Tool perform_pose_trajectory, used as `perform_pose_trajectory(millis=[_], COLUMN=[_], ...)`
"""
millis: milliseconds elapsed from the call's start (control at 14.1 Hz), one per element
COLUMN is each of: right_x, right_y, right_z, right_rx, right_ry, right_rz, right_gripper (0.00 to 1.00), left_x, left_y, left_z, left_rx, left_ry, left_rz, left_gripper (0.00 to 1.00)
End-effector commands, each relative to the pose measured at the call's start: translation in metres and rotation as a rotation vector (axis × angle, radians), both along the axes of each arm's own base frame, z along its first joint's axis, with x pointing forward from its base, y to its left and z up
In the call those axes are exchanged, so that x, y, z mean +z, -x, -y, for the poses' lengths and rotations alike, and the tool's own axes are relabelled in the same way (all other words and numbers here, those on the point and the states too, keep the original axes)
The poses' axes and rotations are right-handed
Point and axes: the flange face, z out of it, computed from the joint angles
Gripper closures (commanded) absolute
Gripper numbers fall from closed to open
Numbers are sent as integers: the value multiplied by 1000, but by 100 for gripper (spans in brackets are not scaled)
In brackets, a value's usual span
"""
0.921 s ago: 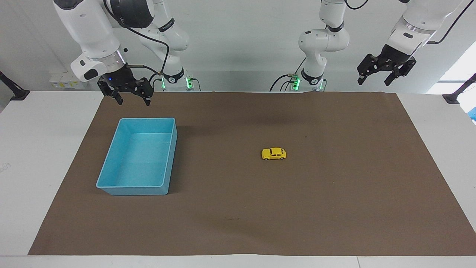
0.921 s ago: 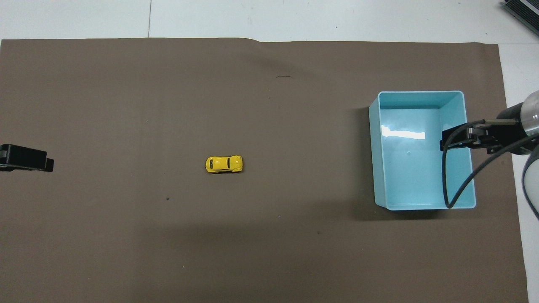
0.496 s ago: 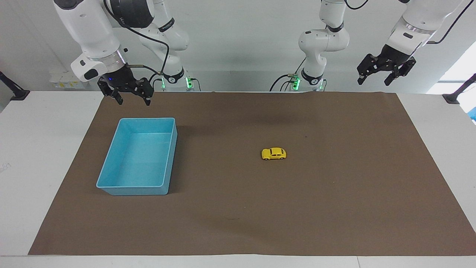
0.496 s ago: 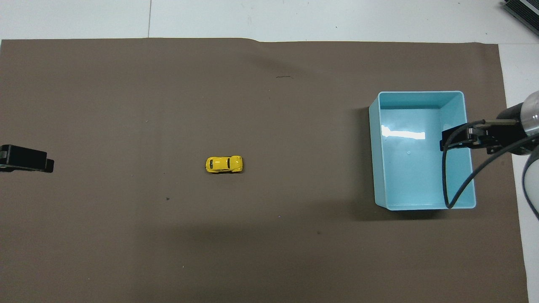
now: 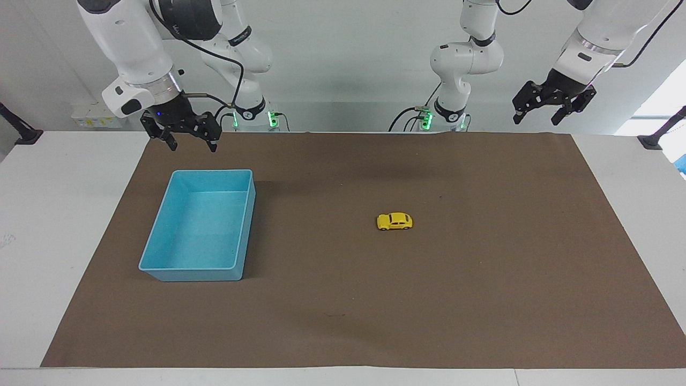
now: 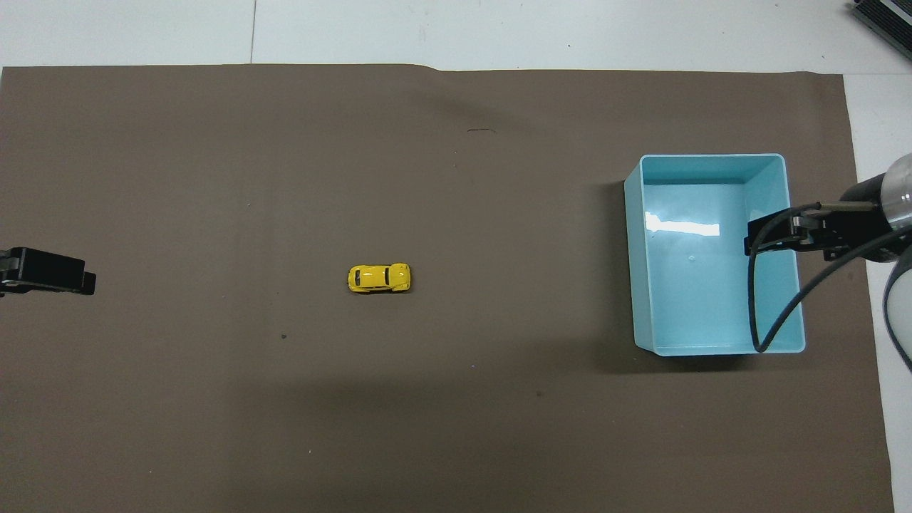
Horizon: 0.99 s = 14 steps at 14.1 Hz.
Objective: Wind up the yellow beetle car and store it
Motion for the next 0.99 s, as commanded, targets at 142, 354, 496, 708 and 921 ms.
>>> perform_pose_trajectory(millis=[142,354,496,708,921], right_x=[2,2,2,1,2], right_y=[3,3,3,3,3], right_z=[3,3,3,3,2], right_rx=[6,6,6,6,6], right_ry=[-20,-20,-20,-20,-21], right_rz=[15,15,15,13,15], right_gripper=[0,0,0,0,0], left_x=[-24,-43,-62,-86,-100], left_y=[-2,-9,-10,-10,-12], left_z=[5,7,20,30,31], left_rx=[35,156,221,405,513], left_ry=[-22,-28,-33,-50,-45], left_rz=[-10,-17,-19,-40,-41], left_gripper=[0,0,0,0,0])
